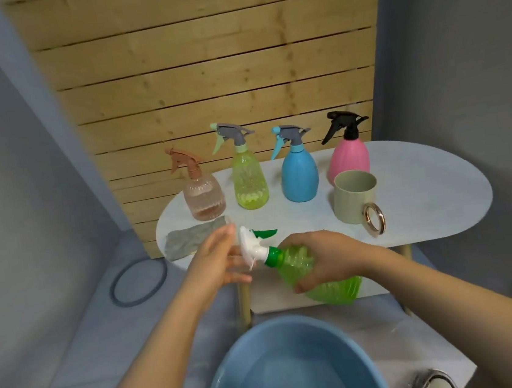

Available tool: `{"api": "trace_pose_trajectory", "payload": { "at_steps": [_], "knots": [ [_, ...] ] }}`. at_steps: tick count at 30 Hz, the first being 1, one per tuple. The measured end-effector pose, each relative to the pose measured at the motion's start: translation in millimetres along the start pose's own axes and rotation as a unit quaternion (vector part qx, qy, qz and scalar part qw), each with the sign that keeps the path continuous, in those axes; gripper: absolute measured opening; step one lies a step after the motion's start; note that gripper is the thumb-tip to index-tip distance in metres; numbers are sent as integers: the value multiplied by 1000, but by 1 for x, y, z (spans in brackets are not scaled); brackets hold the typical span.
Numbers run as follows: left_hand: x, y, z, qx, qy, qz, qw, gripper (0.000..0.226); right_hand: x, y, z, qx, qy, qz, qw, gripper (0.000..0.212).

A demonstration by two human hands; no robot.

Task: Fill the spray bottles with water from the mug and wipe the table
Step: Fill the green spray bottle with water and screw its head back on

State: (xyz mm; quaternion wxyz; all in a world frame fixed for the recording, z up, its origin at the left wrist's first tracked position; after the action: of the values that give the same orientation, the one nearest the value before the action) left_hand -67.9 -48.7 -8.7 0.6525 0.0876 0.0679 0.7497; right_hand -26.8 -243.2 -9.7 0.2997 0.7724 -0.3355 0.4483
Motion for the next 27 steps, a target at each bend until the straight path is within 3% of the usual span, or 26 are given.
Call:
{"api": "trace_pose_trajectory", "payload": {
  "at_steps": [3, 5, 7, 8, 10, 14, 19, 21, 24, 27],
  "knots": [
    [5, 9, -3, -94, -125, -139, 978, 52, 7, -3, 15, -6, -100, -56, 993, 62],
    [3, 8, -6, -136, -250, -131, 950, 55, 7, -1, 18, 8, -122, -104, 987, 56],
    [-2, 3, -6, -161, -277, -59, 945, 32, 5, 2, 17, 18, -113, -120, 986, 58],
    [-4, 0, -5, -155, -273, -14, 949, 18, 4, 3, 15, 22, -90, -110, 990, 63],
    [-7, -4, -7, -124, -274, 33, 953, 26, 2, 3, 14, 25, 0, -51, 998, 75],
    [-14, -1, -6, 7, -202, 52, 978, 29, 2, 1, 16, 66, 174, 63, 981, 78],
    [-14, -8, -6, 100, -35, 41, 994, 19, 3, 1, 11, 73, 233, 130, 961, 78],
    [-15, -8, -4, 79, 19, 23, 996, 17, 3, 2, 13, 52, 222, 128, 965, 78],
    [-17, -3, 0, 9, 84, -71, 994, 24, 5, 4, 27, 6, 94, 67, 993, 80],
    [-19, -3, -5, -34, -39, -103, 993, 28, 6, 6, 42, -18, -8, -14, 1000, 83]
  ]
}}
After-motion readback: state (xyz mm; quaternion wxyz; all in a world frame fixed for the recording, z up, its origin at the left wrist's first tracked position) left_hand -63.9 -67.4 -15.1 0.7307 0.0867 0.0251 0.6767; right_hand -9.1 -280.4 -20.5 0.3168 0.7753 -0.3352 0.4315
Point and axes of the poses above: each hand's wrist, its own y-axis away from the middle knuckle, its own x-axis out of the back of the hand, z = x × y, the point moved 2 cm from there along -y, towards the middle knuckle, and after that the axes turned 1 degree about y, right-handed, at the moved point
